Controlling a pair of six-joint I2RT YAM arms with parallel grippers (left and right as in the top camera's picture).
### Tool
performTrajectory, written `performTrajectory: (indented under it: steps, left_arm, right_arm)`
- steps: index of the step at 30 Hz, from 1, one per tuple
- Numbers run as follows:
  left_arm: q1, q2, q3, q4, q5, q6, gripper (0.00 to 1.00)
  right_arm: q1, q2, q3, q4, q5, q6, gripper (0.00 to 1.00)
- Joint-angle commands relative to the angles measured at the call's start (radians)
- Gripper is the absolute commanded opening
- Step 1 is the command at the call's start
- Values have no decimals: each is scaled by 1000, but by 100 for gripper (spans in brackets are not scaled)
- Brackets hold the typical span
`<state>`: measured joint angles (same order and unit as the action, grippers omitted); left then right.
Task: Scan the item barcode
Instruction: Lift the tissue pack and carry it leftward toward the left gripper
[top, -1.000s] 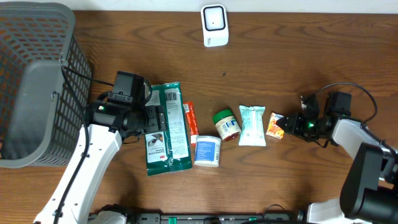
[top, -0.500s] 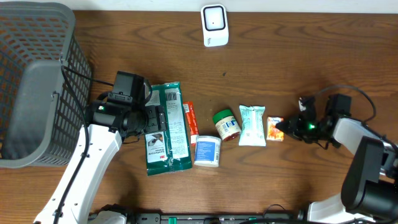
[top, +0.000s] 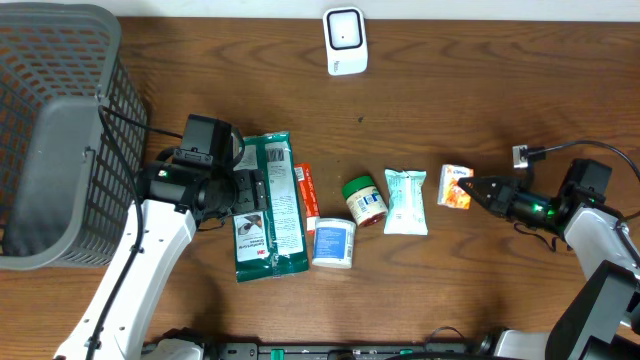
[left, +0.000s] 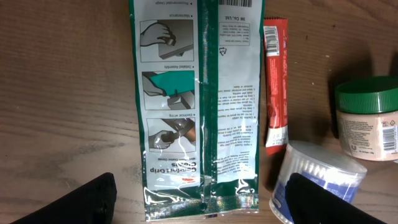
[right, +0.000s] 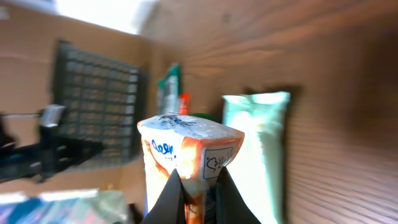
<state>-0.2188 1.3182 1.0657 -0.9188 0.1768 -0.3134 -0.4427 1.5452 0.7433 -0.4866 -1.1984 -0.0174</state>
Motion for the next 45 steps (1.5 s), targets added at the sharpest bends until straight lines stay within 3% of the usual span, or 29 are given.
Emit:
performTrajectory:
  steps: [1, 9, 18, 23, 45]
  left_arm:
    - [0, -7, 12, -4, -6, 6, 87]
    - [0, -7, 12, -4, -6, 6, 86]
    - [0, -7, 12, -5, -6, 6, 86]
    - [0, -7, 12, -4, -6, 6, 86]
    - [0, -12, 13, -60, -10, 6, 86]
  right_arm:
    - [23, -2, 1, 6, -228, -25, 1]
    - [158, -2, 1, 112, -362, 28, 1]
    - [404, -2, 1, 448, -362, 348, 1]
    - [465, -2, 1, 584, -362, 443, 1]
    - [457, -2, 1, 598, -29, 453, 1]
